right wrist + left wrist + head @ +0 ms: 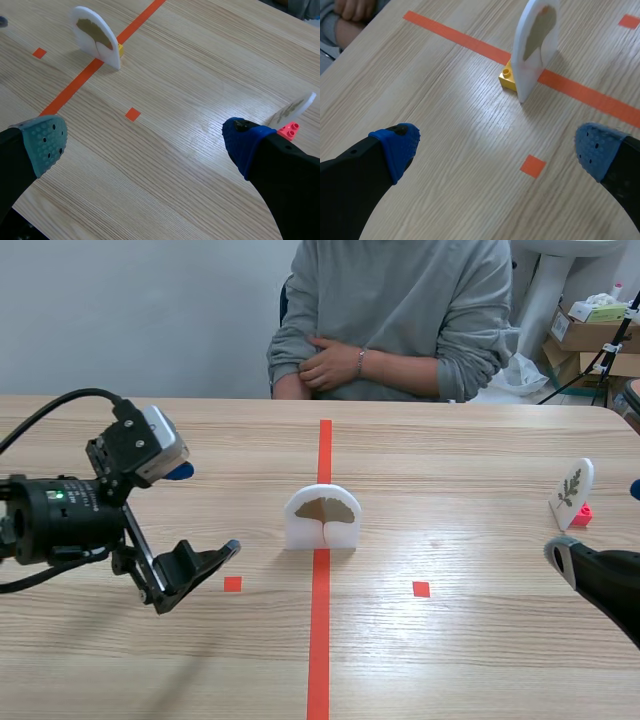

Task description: Do the leaf sorting experiment

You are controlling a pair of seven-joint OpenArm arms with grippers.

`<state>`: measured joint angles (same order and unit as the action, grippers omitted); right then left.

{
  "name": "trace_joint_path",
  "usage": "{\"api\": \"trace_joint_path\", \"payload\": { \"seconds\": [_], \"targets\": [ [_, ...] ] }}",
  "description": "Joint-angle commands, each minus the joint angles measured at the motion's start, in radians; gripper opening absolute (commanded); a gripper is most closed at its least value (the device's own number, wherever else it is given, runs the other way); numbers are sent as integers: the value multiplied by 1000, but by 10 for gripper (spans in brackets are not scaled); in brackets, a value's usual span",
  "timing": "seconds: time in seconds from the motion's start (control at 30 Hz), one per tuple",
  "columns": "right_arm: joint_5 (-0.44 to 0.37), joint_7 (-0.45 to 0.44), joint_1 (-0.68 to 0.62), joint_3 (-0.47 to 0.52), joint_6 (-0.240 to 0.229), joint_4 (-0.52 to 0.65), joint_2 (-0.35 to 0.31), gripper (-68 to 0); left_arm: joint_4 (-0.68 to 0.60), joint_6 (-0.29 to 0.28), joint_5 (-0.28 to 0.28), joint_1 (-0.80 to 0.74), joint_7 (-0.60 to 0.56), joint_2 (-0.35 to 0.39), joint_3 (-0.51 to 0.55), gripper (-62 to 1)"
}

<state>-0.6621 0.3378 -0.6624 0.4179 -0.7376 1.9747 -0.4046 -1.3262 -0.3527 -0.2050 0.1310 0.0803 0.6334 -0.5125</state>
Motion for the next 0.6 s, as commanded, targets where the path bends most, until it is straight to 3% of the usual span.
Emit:
{"api": "trace_joint_path", "payload": {
  "seconds": [0.0, 0.33, 0.57],
  "targets": [
    [1, -19, 12, 8, -8, 1, -3, -29, 10, -3, -6, 43, -7, -25, -20, 14],
    [8, -19, 12, 8, -8, 1, -3, -29, 260, -2, 19, 272, 3, -193, -238, 14],
    [8, -19, 11, 8, -8, 1, -3, -29, 420, 0, 64, 346, -9, -328, -299, 14]
  ]
}}
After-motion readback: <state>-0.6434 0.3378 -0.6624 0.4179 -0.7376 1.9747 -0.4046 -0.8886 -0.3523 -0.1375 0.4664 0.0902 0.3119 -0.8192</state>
